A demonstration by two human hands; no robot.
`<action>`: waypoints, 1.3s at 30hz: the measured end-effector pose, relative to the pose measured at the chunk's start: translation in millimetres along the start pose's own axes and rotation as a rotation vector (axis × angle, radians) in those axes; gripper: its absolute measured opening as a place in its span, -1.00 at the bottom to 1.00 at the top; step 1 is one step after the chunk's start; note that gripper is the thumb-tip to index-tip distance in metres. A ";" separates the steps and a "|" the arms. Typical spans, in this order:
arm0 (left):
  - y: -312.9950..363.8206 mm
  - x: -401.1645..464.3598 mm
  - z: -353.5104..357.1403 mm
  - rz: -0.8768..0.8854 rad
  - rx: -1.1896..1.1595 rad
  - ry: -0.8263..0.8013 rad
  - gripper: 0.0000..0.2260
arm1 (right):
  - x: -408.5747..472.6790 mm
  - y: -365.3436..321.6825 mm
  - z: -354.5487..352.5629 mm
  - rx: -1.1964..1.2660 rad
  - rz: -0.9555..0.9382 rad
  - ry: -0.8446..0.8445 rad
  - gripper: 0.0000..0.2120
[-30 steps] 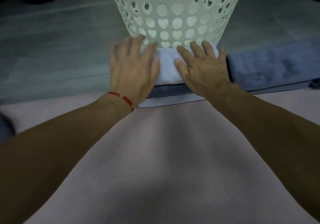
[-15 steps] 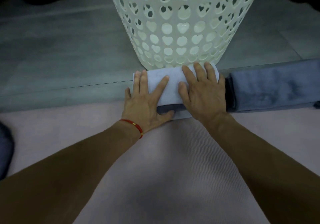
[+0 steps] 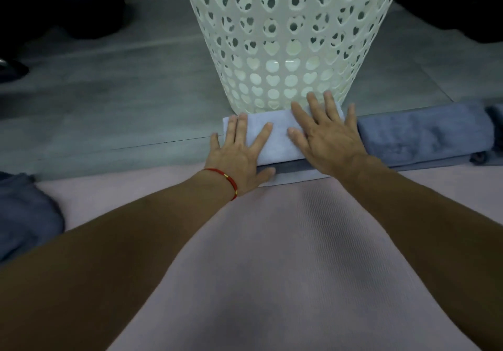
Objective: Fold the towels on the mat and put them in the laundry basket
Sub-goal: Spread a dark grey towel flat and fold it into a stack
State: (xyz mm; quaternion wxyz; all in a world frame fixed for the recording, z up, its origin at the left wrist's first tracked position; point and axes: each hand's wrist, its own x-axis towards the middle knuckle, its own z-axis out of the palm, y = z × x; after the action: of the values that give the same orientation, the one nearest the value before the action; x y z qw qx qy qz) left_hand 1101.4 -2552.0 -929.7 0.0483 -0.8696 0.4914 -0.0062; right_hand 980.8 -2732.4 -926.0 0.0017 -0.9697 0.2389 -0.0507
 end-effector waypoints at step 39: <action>-177.7 -480.5 57.0 -0.840 -0.742 0.431 -0.81 | -238.4 -435.0 -31.7 0.846 -0.471 -0.598 -0.71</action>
State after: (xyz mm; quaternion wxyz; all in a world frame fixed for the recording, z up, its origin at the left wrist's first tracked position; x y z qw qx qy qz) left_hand 1008.1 -2045.6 -952.8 -0.3659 -0.9273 0.0738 -0.0287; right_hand 969.1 -2235.9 -905.7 0.4460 -0.8839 -0.0359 0.1360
